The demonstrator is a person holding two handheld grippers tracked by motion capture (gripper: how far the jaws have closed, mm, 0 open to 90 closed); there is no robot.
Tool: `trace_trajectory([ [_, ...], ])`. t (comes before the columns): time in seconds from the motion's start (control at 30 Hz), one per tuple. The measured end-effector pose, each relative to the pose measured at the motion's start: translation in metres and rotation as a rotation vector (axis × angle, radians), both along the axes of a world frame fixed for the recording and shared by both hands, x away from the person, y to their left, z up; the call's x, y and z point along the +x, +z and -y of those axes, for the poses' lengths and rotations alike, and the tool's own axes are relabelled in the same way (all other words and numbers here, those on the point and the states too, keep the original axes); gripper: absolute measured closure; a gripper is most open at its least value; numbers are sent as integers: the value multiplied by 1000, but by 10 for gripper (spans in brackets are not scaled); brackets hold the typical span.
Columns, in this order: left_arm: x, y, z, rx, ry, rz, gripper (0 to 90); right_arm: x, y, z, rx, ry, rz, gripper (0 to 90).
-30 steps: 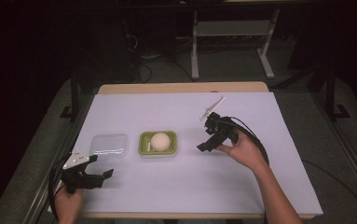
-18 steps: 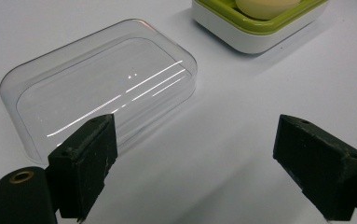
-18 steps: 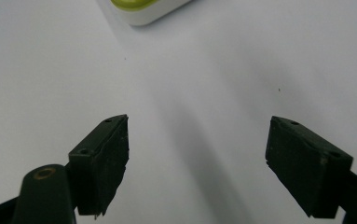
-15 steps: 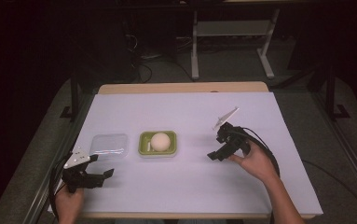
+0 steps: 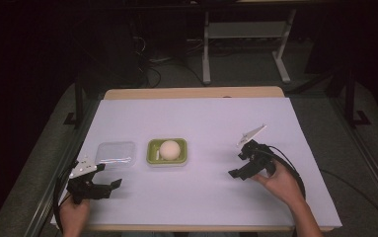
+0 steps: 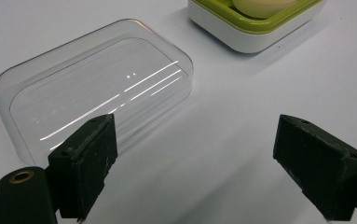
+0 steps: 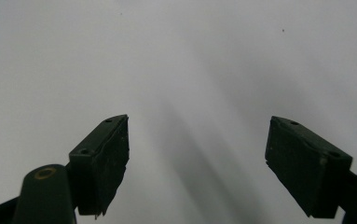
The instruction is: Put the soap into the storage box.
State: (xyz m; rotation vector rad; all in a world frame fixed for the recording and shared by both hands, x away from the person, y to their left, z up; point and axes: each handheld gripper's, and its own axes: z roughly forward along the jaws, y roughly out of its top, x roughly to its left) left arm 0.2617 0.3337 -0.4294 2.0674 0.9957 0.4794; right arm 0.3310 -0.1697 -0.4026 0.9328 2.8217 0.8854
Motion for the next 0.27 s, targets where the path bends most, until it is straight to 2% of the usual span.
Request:
trace_trajectory([
  [0.1,0,0,1,-4,1,0,129,-7,-3,4,14,-12,2,210],
  [0.13,0,-1,2,-15,6,2,129,-10,-4,4,9,-12,11,209],
  [0.27,1,-1,2,-7,0,6,129,-21,-9,9,20,-26,43,200],
])
